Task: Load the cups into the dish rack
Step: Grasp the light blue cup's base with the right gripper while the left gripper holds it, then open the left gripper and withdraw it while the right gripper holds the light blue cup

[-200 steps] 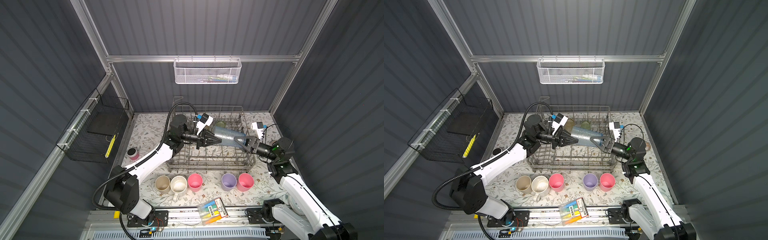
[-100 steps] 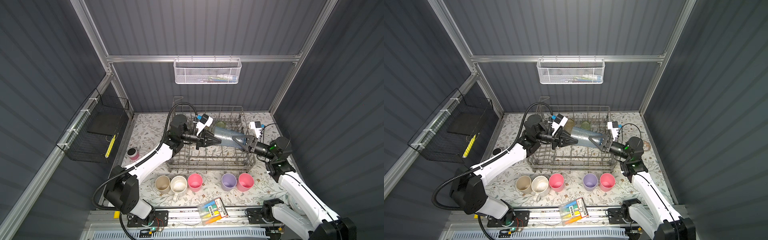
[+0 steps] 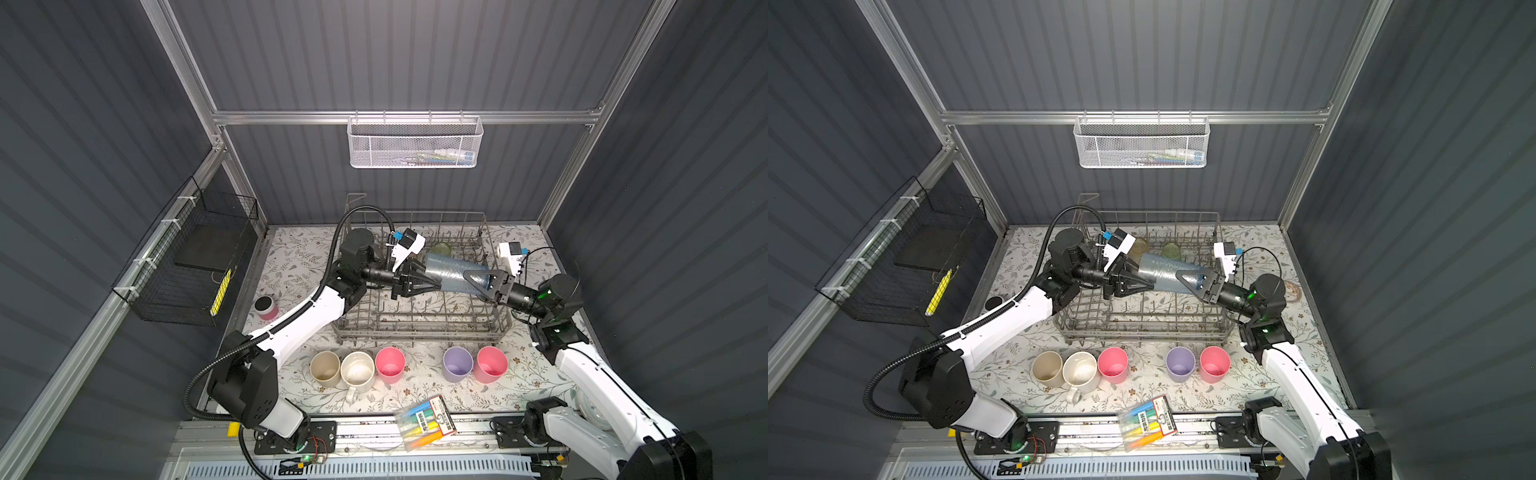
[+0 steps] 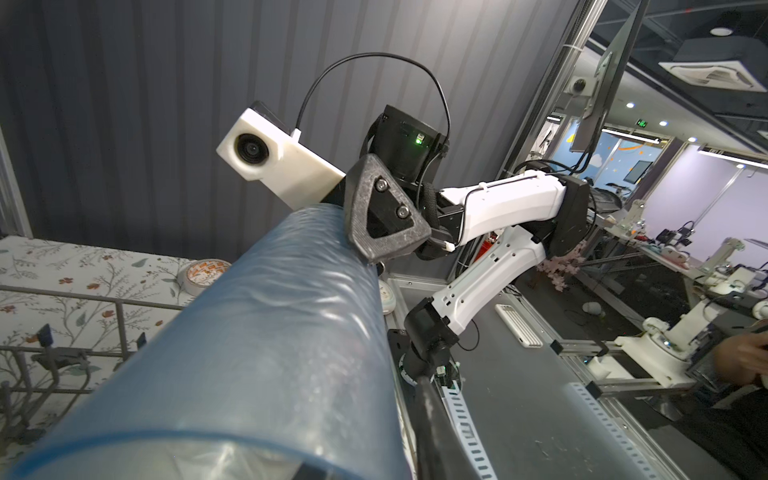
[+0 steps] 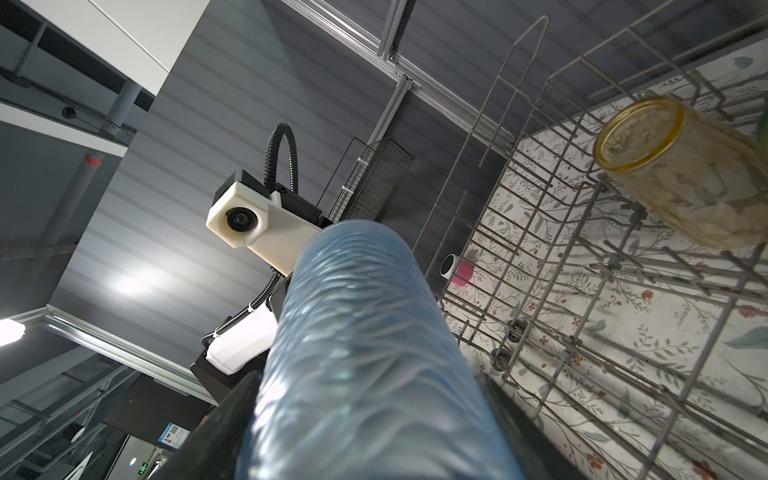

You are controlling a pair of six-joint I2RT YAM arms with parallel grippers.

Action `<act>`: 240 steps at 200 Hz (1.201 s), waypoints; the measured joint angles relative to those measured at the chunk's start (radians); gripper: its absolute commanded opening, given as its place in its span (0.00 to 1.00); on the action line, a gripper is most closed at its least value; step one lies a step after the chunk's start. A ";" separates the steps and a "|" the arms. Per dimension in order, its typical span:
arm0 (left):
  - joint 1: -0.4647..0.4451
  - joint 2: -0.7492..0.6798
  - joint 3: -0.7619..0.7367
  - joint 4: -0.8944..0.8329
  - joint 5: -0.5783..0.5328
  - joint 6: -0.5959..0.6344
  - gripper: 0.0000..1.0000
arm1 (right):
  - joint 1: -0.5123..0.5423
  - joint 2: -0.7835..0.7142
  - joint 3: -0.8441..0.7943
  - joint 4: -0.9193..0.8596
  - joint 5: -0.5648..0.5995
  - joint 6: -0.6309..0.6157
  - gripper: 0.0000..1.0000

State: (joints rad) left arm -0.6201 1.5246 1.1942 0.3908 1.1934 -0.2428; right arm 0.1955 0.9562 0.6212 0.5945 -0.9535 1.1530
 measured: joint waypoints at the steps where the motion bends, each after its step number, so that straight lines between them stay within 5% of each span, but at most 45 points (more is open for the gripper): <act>1: 0.000 0.000 0.000 0.001 -0.002 0.002 0.47 | 0.000 0.000 0.000 0.000 0.000 0.000 0.19; 72: 0.016 -0.048 -0.026 0.003 -0.055 -0.002 0.67 | -0.037 -0.063 0.000 -0.126 0.032 -0.085 0.14; 130: 0.073 -0.119 -0.113 0.062 -0.134 -0.042 0.69 | -0.098 -0.115 0.149 -0.504 0.099 -0.301 0.17; 190: 0.092 -0.138 -0.176 0.058 -0.200 -0.050 0.69 | -0.110 -0.064 0.484 -0.971 0.348 -0.613 0.18; 240: 0.092 -0.187 -0.223 0.047 -0.233 -0.050 0.70 | -0.110 0.088 0.595 -1.171 0.556 -0.737 0.20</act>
State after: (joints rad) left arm -0.5282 1.3380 0.9710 0.4377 0.9607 -0.2924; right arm 0.0856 1.0439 1.2163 -0.5766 -0.3973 0.4164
